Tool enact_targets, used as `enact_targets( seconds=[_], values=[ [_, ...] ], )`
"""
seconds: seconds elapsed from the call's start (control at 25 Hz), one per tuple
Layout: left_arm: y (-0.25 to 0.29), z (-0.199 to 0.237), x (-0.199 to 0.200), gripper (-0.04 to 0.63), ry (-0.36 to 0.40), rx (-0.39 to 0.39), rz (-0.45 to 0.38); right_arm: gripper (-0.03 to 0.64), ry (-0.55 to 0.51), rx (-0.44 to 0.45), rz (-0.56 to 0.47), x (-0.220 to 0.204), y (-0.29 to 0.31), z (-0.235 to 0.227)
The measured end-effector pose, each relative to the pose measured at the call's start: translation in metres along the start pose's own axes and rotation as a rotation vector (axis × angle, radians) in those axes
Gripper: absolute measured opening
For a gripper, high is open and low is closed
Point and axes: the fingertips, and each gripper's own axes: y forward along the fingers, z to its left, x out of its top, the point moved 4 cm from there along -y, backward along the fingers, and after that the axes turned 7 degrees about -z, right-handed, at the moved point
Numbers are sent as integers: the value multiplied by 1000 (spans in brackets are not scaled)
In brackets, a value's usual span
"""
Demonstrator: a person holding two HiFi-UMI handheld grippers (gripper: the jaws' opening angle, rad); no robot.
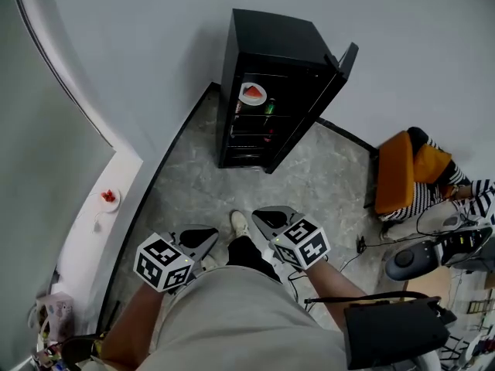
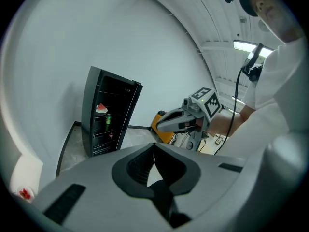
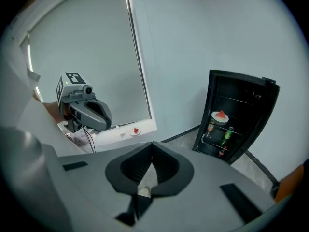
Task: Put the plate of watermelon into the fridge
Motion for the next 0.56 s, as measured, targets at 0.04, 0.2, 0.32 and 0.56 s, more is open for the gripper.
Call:
enact_targets(
  seconds=[0.04,0.2,0.32,0.56],
  values=[
    [0,-1,-2,14,0,7,-3,15,-5,4,-6,-1,0,1],
    [-1,-3,-6,13,-8,22,-13,15,-22,14,-11,-3,1,2],
    [-7,-2,-4,14,-19,25,-16,15,-26,16,-5,4,5,3],
    [-8,5,2,14,-29,37,-20,15,-48,16,-6,15,13,-5]
  ],
)
